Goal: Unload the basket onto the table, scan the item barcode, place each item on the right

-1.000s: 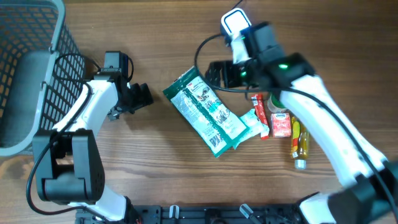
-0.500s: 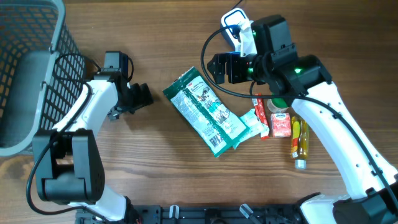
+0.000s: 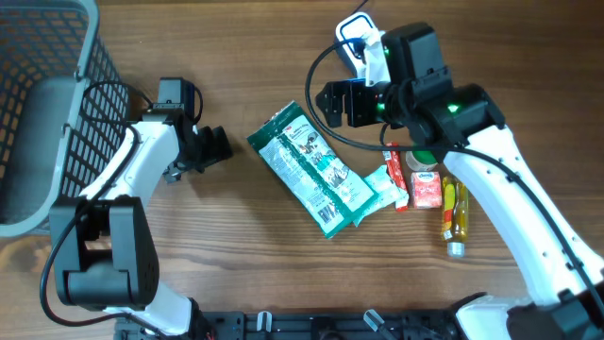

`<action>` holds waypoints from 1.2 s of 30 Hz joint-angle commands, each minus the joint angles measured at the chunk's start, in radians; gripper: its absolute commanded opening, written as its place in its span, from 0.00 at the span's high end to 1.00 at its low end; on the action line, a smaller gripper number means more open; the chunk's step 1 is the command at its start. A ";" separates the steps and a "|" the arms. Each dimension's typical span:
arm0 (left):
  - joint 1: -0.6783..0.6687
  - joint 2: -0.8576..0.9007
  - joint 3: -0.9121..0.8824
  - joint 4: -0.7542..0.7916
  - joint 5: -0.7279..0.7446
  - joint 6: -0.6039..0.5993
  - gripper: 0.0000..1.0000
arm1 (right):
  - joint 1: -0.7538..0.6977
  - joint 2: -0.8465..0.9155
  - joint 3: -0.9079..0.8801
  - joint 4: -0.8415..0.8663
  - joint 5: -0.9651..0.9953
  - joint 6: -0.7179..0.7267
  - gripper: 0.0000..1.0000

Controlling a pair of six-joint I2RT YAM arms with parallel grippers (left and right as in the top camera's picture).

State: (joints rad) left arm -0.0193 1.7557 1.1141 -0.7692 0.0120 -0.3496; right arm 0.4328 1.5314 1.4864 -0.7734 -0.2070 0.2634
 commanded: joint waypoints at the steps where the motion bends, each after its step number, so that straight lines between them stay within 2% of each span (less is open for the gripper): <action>1: 0.005 -0.014 0.012 -0.001 -0.014 0.005 0.00 | 0.001 -0.190 0.004 0.000 0.203 -0.054 0.00; 5: 0.005 -0.014 0.012 -0.001 -0.014 0.005 0.00 | -0.003 -0.415 0.004 0.010 0.335 -0.090 0.00; 6: 0.005 -0.014 0.012 -0.001 -0.014 0.005 0.00 | -0.022 -0.510 -0.006 0.013 0.345 -0.147 0.00; 11: 0.005 -0.014 0.012 -0.001 -0.014 0.005 0.00 | -0.105 -0.770 -0.067 0.013 0.345 -0.236 0.00; 17: 0.005 -0.014 0.012 -0.001 -0.014 0.005 0.00 | -0.202 -1.128 -0.259 0.021 0.353 -0.301 0.00; 19: 0.005 -0.014 0.012 -0.001 -0.014 0.005 0.00 | -0.246 -1.237 -0.376 0.071 0.351 -0.286 0.00; 22: 0.005 -0.014 0.012 -0.001 -0.014 0.005 0.00 | -0.294 -1.331 -0.518 0.186 0.301 -0.286 0.00; 23: 0.005 -0.014 0.012 -0.001 -0.014 0.005 0.00 | -0.316 -1.397 -0.640 0.319 0.251 -0.286 0.00; 26: 0.005 -0.014 0.012 -0.001 -0.014 0.005 0.00 | -0.324 -1.485 -0.826 0.541 0.192 -0.278 0.00; 31: 0.005 -0.014 0.012 -0.001 -0.014 0.005 0.00 | -0.324 -1.527 -1.136 0.964 0.191 -0.126 0.00; 34: 0.005 -0.014 0.012 -0.001 -0.014 0.005 0.00 | -0.324 -1.527 -1.289 1.120 0.219 -0.026 0.00; 36: 0.005 -0.014 0.012 -0.001 -0.014 0.005 0.00 | -0.324 -1.527 -1.381 1.155 0.247 0.064 0.00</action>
State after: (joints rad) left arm -0.0193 1.7557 1.1141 -0.7692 0.0120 -0.3496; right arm 0.1139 0.0208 0.2226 0.3386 0.0090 0.1600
